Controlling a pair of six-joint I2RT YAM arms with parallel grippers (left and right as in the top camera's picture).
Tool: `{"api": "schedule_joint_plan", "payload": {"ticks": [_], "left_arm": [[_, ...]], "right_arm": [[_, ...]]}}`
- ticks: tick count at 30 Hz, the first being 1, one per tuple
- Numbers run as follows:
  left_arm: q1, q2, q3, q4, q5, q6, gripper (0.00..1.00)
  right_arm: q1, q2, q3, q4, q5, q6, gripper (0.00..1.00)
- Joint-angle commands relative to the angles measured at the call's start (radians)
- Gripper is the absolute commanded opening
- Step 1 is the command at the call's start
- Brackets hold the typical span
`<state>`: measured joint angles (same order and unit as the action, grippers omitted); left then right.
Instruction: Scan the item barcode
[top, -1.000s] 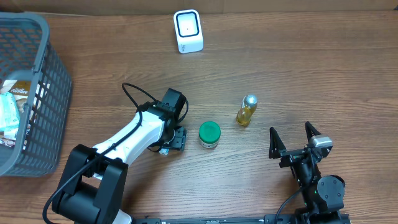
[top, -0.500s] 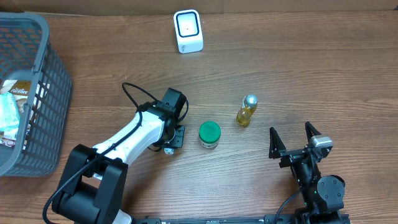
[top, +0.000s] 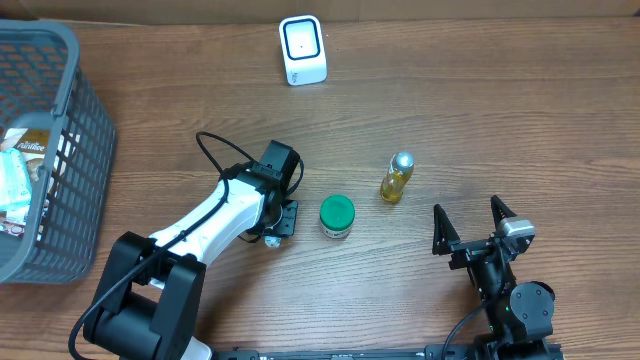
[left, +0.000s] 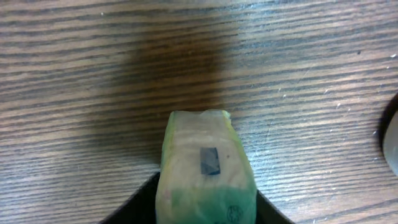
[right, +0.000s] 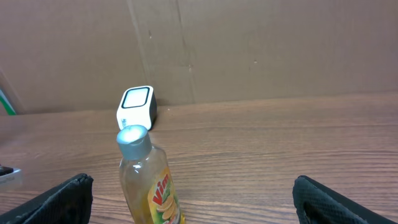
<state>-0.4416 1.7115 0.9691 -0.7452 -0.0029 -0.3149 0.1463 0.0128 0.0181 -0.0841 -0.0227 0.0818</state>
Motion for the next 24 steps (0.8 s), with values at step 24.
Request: {"api": "schedule_joint_plan", "payload": {"ticks": [24], "left_arm": [[-0.003, 0.006, -0.005, 0.051, -0.008, 0.005, 0.28]], "right_arm": [[0.002, -0.010, -0.010, 0.002, -0.005, 0.000, 1.00]]}}
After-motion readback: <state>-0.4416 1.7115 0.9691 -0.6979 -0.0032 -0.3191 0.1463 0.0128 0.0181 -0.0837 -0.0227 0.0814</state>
